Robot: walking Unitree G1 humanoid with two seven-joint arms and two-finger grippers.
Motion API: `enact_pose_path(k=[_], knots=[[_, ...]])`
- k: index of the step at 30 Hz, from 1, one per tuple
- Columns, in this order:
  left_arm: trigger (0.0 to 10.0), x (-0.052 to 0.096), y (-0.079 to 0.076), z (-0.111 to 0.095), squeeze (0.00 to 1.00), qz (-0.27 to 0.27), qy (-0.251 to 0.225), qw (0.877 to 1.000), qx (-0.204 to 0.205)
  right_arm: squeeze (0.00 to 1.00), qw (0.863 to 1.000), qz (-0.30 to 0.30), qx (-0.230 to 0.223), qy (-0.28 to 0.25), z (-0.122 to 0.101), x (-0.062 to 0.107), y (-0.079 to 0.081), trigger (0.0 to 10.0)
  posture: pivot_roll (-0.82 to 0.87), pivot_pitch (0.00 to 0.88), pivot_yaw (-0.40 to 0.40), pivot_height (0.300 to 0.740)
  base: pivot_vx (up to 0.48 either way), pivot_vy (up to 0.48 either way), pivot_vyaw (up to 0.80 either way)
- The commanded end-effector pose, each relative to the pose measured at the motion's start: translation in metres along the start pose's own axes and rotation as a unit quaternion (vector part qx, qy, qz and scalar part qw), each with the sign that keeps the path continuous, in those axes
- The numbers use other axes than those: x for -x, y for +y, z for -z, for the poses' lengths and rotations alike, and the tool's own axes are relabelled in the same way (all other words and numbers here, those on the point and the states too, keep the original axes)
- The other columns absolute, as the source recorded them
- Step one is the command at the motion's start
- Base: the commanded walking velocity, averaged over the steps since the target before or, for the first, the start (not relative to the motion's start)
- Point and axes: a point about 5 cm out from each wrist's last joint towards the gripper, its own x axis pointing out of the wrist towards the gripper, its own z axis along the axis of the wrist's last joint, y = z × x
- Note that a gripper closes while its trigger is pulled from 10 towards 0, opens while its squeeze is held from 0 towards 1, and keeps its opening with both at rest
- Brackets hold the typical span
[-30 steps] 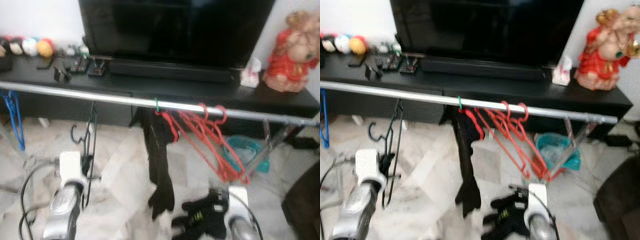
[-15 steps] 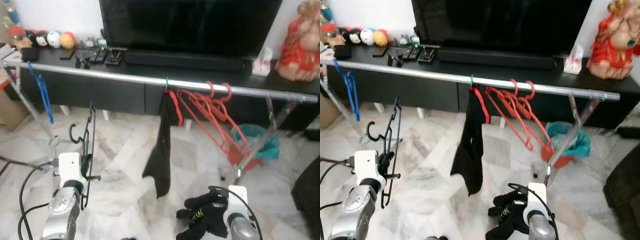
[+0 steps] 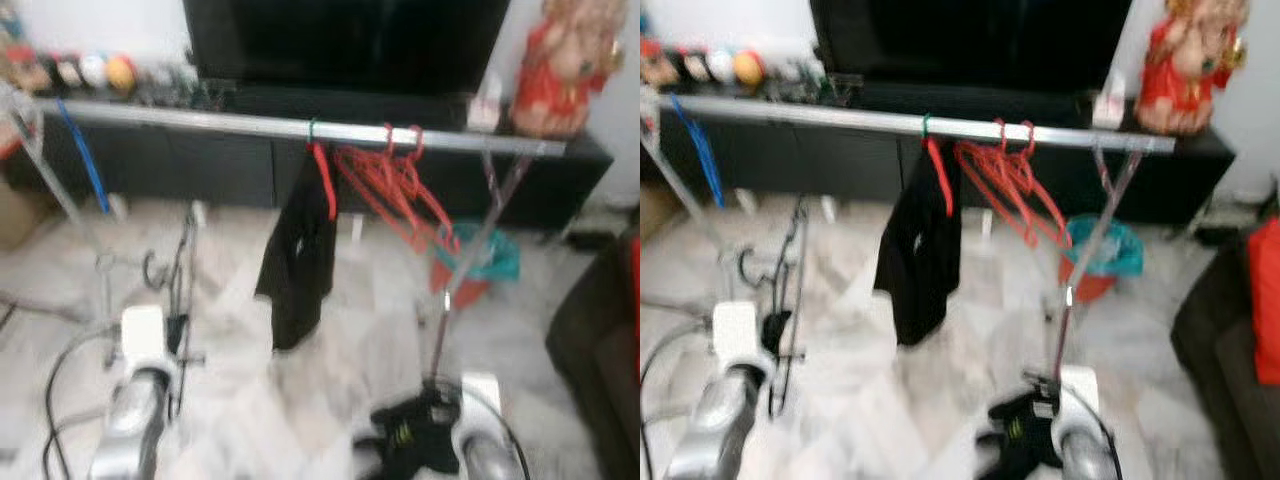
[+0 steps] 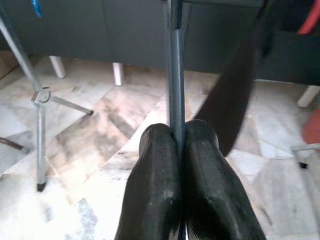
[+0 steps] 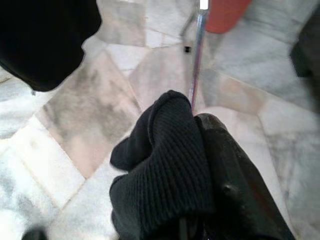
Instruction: Hang hanger
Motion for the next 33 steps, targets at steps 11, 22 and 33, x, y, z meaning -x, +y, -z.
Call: enact_pose_path(k=[11,22,33], knots=[[10.0,0.0029,0.0064,0.0004,0.0,-0.01,0.001,1.0,-0.007,0.0,1.0,0.002,-0.002,-0.015,-0.0067,-0.0018,0.0003,10.0,0.05,0.0,-0.059,0.74,-0.324,0.0,0.0],[10.0,0.0027,0.0057,0.0014,0.0,-0.012,0.005,1.0,-0.002,0.0,1.0,0.003,-0.003,-0.016,-0.0071,-0.0018,0.0003,10.0,0.05,0.0,-0.059,0.74,-0.099,0.0,0.0],[10.0,0.0021,0.0067,0.002,0.0,-0.015,0.009,1.0,0.005,0.0,1.0,0.004,-0.005,-0.02,-0.0078,-0.0018,0.0006,10.0,0.05,0.0,-0.058,0.74,0.0,0.206,0.0]])
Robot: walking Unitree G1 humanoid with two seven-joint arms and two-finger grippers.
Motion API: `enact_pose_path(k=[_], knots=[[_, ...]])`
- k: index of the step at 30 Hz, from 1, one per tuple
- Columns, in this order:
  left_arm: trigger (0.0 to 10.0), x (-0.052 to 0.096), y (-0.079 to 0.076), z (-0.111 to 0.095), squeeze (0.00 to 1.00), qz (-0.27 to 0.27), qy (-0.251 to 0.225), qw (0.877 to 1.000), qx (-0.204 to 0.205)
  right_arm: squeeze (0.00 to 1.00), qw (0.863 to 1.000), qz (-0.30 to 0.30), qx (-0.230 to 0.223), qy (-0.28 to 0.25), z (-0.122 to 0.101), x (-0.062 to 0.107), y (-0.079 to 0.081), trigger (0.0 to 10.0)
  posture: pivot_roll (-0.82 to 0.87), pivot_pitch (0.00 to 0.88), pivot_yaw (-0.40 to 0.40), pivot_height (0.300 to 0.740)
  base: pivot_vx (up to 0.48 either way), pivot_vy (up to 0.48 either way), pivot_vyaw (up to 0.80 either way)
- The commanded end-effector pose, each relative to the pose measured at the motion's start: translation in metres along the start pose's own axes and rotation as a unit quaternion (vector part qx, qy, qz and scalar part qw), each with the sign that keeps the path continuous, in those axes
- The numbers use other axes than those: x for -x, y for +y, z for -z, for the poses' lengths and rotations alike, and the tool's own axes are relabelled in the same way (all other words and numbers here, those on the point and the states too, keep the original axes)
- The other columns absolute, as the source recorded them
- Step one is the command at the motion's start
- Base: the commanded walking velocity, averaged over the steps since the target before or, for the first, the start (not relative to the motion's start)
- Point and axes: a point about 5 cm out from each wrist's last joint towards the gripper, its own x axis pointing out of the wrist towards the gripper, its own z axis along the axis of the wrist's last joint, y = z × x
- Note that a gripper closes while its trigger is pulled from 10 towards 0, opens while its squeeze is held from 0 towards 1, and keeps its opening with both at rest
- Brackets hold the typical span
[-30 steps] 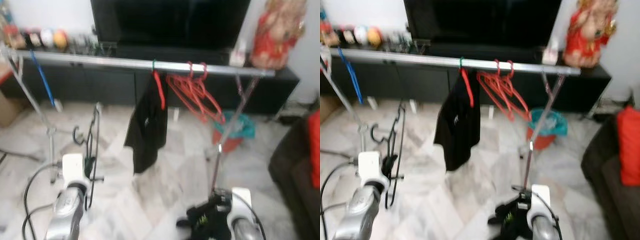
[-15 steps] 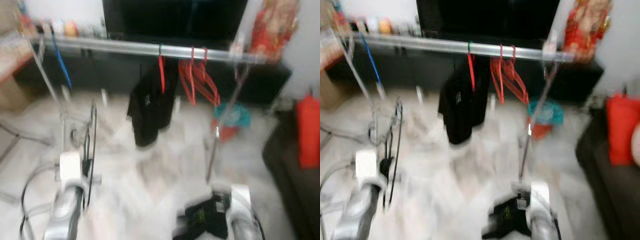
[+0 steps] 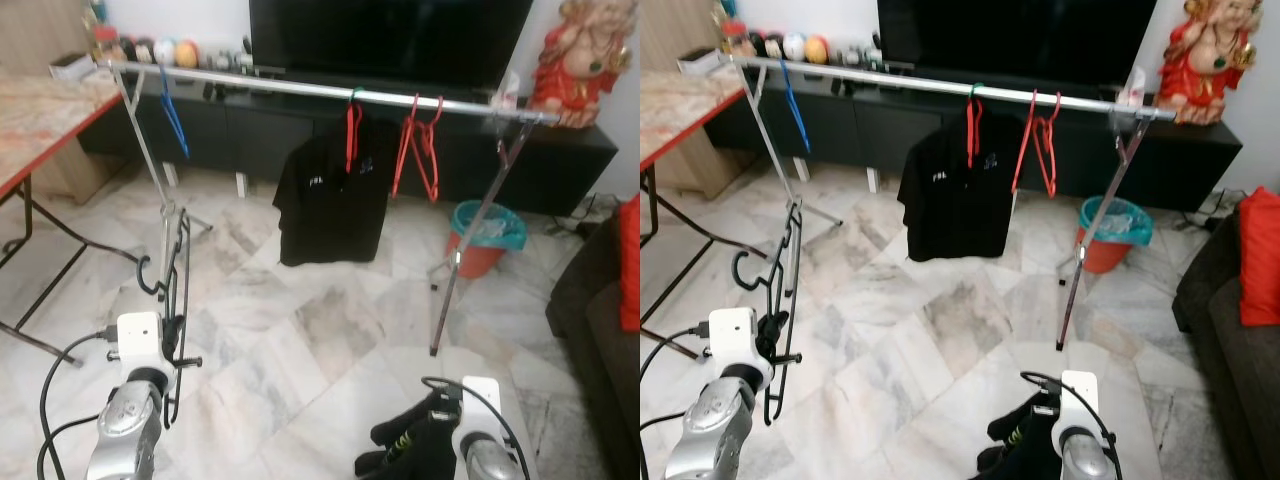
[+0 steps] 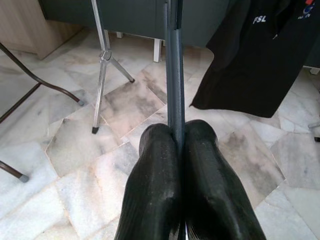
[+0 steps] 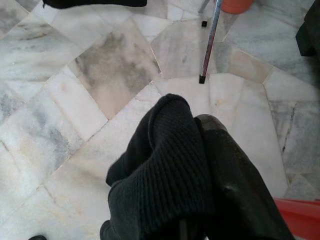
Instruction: Hang hanger
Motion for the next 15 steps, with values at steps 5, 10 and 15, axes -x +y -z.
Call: enact_pose_path(k=[5,10,15], knots=[[10.0,-0.0009,0.0005,-0.0012,0.0,-0.001,0.002,1.0,0.0,0.0,1.0,0.005,-0.009,-0.012,-0.0044,-0.0009,-0.0012,10.0,0.05,0.0,-0.056,0.74,0.0,0.33,-0.5],[10.0,-0.0013,0.0007,-0.0012,0.0,0.0,0.003,1.0,-0.001,0.0,1.0,0.002,-0.008,-0.015,-0.005,-0.001,-0.0007,10.0,0.05,0.0,-0.055,0.74,0.0,0.328,-0.78],[10.0,-0.001,0.0016,-0.0014,0.0,0.0,0.003,1.0,-0.002,0.0,1.0,0.001,-0.007,-0.017,-0.0055,-0.001,0.0,10.0,0.05,0.0,-0.054,0.74,0.0,0.325,-0.34]])
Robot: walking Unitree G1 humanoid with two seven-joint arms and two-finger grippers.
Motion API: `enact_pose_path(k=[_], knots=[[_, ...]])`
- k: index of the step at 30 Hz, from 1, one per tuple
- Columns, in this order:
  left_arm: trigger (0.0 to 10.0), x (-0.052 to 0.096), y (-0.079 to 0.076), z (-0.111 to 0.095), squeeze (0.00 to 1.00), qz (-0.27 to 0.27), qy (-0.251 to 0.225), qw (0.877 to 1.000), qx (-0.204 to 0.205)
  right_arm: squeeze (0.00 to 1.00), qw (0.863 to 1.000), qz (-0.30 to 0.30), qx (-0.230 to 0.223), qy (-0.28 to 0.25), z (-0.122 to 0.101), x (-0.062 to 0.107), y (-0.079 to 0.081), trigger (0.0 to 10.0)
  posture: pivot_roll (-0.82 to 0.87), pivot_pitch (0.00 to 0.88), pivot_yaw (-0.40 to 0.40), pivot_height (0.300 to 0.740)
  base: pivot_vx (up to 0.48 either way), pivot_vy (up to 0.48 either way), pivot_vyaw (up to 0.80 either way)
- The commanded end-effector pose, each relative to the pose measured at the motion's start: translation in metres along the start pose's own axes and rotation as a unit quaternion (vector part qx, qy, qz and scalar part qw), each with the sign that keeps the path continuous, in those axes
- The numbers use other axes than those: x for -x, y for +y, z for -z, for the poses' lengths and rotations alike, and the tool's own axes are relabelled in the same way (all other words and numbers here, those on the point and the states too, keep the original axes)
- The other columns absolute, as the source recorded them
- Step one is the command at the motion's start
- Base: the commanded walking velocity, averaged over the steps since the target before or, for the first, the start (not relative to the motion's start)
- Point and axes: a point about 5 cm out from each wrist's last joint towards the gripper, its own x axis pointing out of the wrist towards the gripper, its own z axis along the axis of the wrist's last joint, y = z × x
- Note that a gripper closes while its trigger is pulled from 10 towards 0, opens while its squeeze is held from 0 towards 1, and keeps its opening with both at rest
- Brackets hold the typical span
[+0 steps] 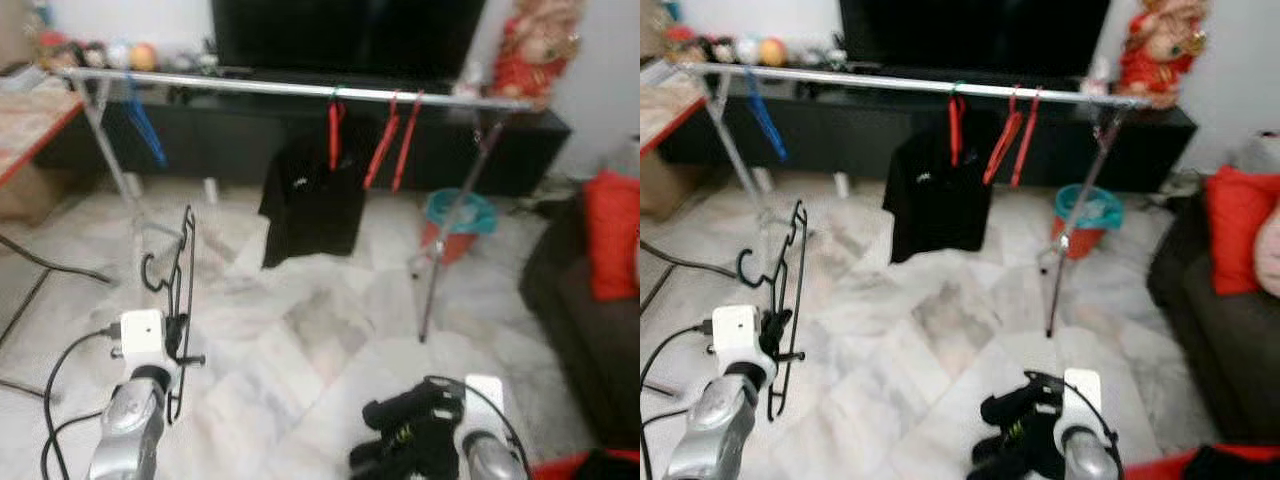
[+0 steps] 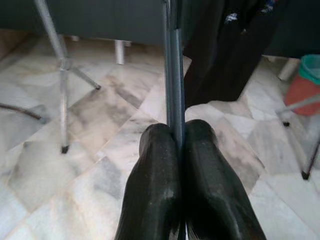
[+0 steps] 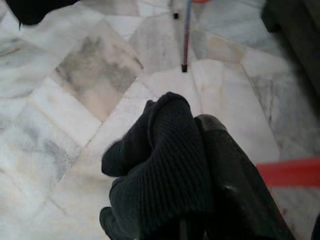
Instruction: Hang hanger
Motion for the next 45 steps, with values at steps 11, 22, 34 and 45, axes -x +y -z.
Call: enact_pose_path(k=[11,22,34,45], knots=[[10.0,-0.002,-0.005,-0.003,0.0,0.016,-0.002,1.0,-0.003,0.0,1.0,0.014,-0.002,-0.016,-0.005,0.0,-0.006,10.0,0.06,0.0,-0.046,0.74,0.0,0.117,0.0],[10.0,0.003,-0.021,-0.024,0.0,0.202,0.021,0.979,-0.037,0.0,0.991,0.02,0.097,-0.095,-0.057,-0.011,-0.023,10.0,0.06,0.0,-0.042,0.74,0.0,0.0,0.0],[10.0,0.02,-0.04,-0.054,0.0,0.42,0.081,0.895,-0.13,0.0,0.969,0.03,0.191,-0.154,-0.155,-0.026,-0.023,10.0,0.07,0.0,-0.038,0.74,0.0,0.0,0.0],[10.0,0.042,-0.061,-0.072,0.0,0.542,0.128,0.815,-0.163,0.0,0.98,0.043,0.152,-0.119,-0.186,-0.032,0.006,10.0,0.09,0.0,-0.033,0.74,0.0,0.0,0.0]])
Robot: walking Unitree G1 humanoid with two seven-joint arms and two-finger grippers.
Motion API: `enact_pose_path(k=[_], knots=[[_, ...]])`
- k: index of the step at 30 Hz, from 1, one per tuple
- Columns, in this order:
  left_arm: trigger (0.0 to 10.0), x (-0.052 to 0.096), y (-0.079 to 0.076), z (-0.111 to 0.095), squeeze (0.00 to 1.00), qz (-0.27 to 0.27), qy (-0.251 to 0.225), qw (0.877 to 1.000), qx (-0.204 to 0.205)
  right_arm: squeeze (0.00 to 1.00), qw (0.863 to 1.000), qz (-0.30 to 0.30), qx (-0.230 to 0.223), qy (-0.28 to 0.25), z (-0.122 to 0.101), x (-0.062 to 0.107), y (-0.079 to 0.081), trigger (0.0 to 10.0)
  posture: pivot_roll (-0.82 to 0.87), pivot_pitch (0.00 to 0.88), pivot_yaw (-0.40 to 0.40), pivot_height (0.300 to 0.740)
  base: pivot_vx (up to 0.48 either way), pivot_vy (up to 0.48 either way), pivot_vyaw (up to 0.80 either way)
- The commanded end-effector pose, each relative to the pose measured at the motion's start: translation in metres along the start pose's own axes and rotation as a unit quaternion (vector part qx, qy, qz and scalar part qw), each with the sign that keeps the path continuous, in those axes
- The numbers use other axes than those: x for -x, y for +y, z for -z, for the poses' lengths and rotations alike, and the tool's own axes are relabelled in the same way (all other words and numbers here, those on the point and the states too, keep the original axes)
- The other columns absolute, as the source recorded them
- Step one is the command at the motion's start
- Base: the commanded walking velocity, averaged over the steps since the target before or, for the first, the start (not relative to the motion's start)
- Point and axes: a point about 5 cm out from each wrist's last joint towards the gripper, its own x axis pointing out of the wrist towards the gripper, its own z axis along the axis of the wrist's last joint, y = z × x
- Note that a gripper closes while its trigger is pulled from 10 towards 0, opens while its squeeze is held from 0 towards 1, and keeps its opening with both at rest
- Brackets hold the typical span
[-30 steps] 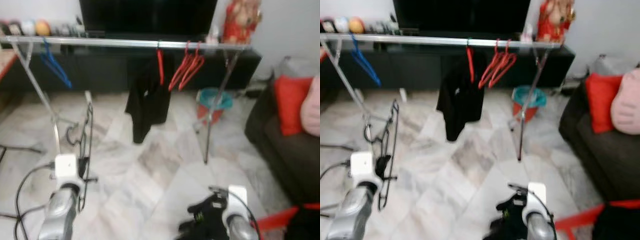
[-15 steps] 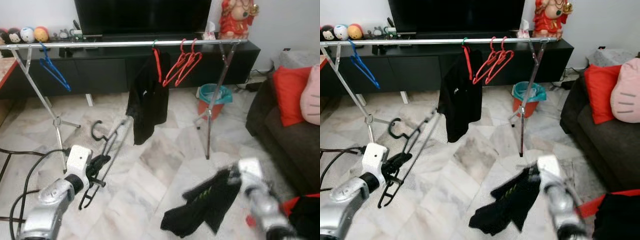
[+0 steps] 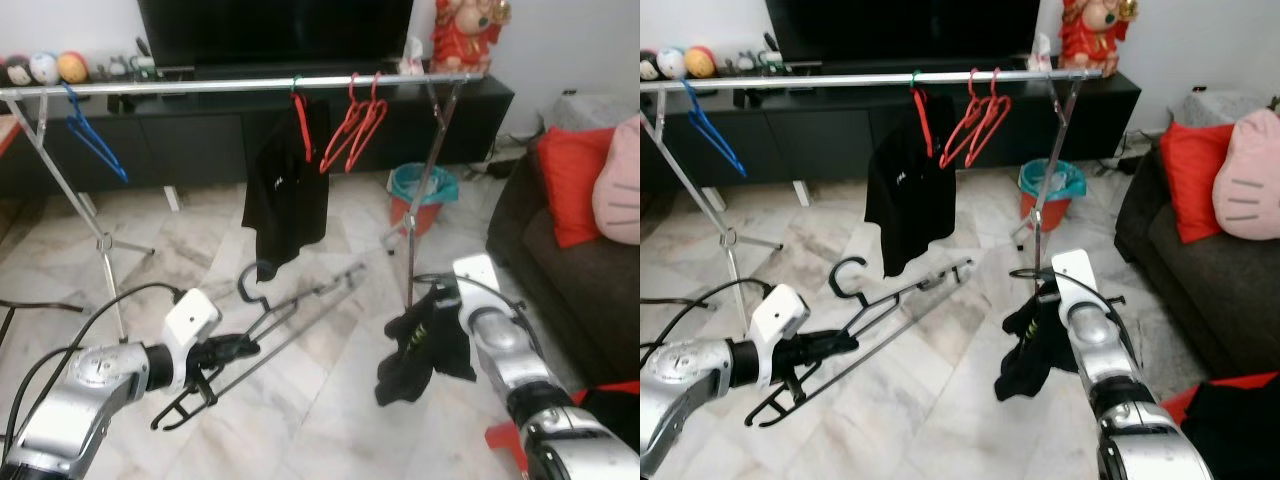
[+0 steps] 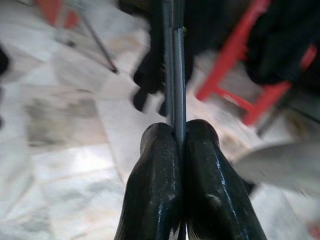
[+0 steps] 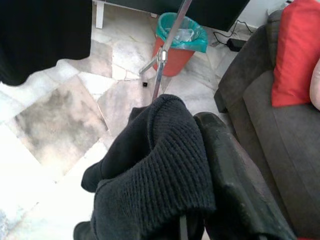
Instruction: Hang hanger
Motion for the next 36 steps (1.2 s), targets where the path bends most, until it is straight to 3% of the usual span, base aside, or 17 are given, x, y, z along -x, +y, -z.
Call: enact_pose_path(k=[1,4,11,17,20,24,30,36], knots=[[10.0,-0.003,-0.007,-0.01,0.0,0.034,-0.002,0.999,-0.01,0.0,1.0,0.004,-0.019,0.001,-0.011,-0.002,0.004,10.0,0.09,0.0,-0.033,0.74,0.0,0.0,0.0],[10.0,-0.008,-0.017,-0.021,0.0,0.073,-0.012,0.997,-0.009,0.0,1.0,-0.014,-0.023,-0.005,-0.026,-0.003,0.022,10.0,0.08,0.0,-0.032,0.74,0.0,0.0,0.0],[10.0,-0.015,-0.036,-0.03,0.0,0.134,-0.002,0.991,-0.028,0.0,0.999,-0.021,-0.024,0.001,-0.037,-0.003,0.039,10.0,0.1,0.0,-0.034,0.74,0.0,0.0,0.0],[10.0,-0.018,-0.041,-0.029,0.0,0.149,0.024,0.988,-0.039,0.0,0.999,-0.03,-0.031,-0.001,-0.043,-0.002,0.049,10.0,0.1,0.0,-0.031,0.74,0.0,0.0,0.0],[10.0,-0.019,-0.038,-0.024,0.0,0.134,0.053,0.988,-0.052,0.0,0.998,-0.034,-0.049,-0.003,-0.048,-0.002,0.051,10.0,0.1,0.0,-0.031,0.74,0.0,0.0,0.0],[10.0,-0.023,-0.035,-0.025,0.0,0.111,0.05,0.99,-0.064,0.0,0.998,-0.042,-0.051,-0.011,-0.055,-0.001,0.056,10.0,0.1,0.0,-0.032,0.74,0.0,0.0,0.0],[10.0,-0.035,-0.011,-0.028,0.0,-0.013,0.047,0.996,-0.08,0.0,0.996,-0.063,-0.065,-0.022,-0.066,0.001,0.067,10.0,0.1,0.0,-0.035,0.74,0.0,0.0,0.0],[10.0,-0.041,-0.007,-0.028,0.0,-0.041,0.044,0.995,-0.074,0.0,0.995,-0.072,-0.069,-0.023,-0.067,0.003,0.073,10.0,0.1,0.0,-0.037,0.74,0.0,0.0,0.0]])
